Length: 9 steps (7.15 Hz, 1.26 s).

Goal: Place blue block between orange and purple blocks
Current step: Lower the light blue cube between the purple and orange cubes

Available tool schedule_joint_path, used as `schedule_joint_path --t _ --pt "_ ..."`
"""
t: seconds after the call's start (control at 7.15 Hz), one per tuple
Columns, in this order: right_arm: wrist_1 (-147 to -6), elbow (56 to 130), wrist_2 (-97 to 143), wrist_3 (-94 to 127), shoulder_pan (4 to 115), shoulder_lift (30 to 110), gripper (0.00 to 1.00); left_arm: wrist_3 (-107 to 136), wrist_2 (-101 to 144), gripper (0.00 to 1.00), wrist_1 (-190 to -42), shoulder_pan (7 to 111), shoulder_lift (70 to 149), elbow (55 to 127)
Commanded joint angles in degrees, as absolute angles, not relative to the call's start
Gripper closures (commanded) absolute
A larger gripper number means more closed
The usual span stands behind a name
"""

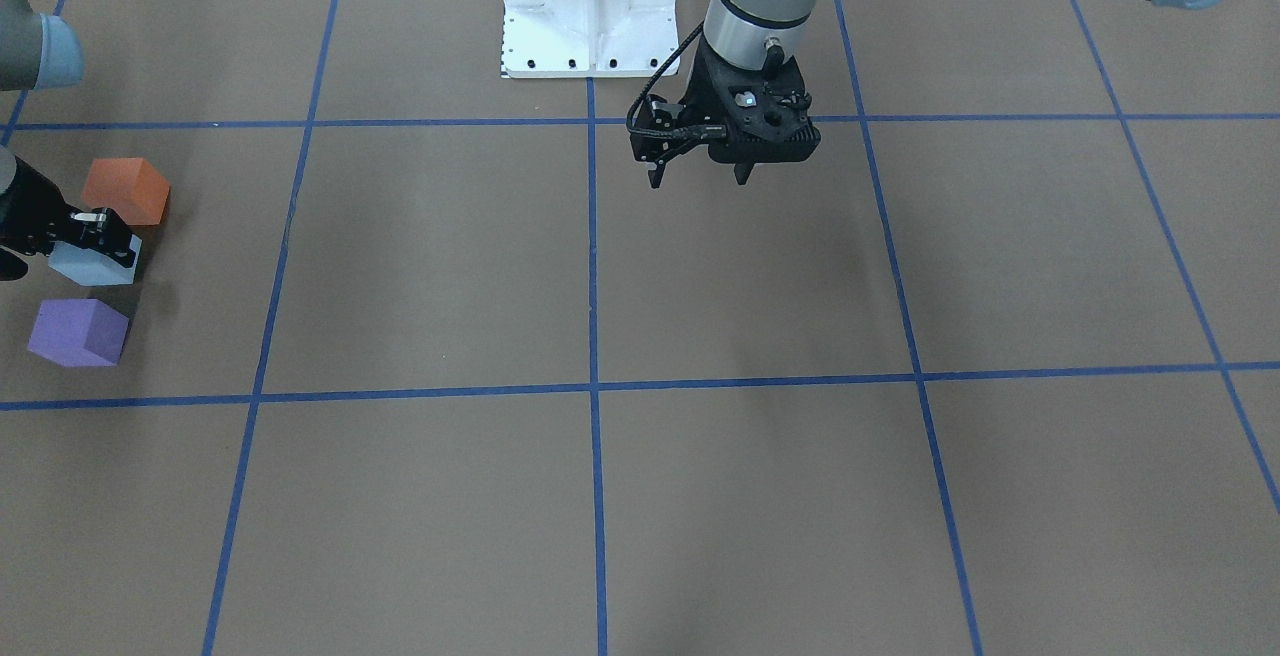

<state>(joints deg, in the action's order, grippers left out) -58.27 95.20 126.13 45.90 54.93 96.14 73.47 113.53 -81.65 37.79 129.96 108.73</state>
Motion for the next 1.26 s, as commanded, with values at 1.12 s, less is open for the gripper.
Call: schedule_joint_path --t 1.12 --pt "-58.3 94.5 124.8 46.6 54.5 94.8 1.00 73.5 113.6 0.00 -81.7 37.8 130.1 108.6"
